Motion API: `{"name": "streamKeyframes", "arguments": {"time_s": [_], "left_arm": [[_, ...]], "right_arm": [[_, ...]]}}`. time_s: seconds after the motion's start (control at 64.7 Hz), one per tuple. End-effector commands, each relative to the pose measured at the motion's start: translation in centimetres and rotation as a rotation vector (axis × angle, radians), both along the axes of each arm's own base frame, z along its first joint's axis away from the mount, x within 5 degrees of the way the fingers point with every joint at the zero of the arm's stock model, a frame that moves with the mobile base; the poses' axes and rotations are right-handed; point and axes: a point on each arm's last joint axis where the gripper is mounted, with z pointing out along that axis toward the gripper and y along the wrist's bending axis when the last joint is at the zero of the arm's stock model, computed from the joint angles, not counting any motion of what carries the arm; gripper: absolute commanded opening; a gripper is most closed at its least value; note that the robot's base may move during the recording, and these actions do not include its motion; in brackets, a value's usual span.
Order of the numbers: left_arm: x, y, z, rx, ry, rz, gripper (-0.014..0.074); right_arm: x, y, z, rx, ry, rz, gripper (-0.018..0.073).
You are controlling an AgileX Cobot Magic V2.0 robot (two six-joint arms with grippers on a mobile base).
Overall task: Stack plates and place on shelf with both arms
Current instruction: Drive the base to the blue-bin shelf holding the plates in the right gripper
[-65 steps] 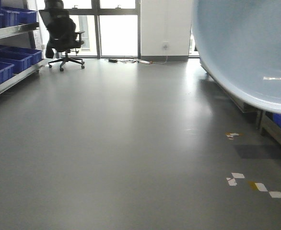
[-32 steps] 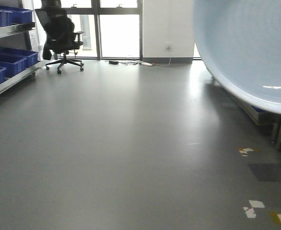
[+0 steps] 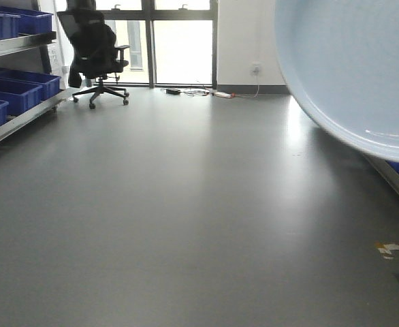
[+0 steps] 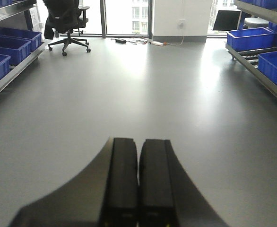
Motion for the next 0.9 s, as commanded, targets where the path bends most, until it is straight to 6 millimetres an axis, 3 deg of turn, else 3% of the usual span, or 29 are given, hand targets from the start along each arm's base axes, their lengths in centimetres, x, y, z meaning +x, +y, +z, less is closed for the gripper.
{"name": "streamKeyframes", "arguments": {"time_s": [0.0, 0.881], "left_arm": [[0.16, 0.18, 2.0, -0.018, -0.113, 0.021, 0.0082], [0.16, 0.18, 2.0, -0.018, -0.113, 0.021, 0.0082]], "right_arm": [[-0.01, -0.21, 2.01, 0.012, -0.13, -0.023, 0.0056], [-0.01, -0.21, 2.01, 0.012, -0.13, -0.023, 0.0056]]}}
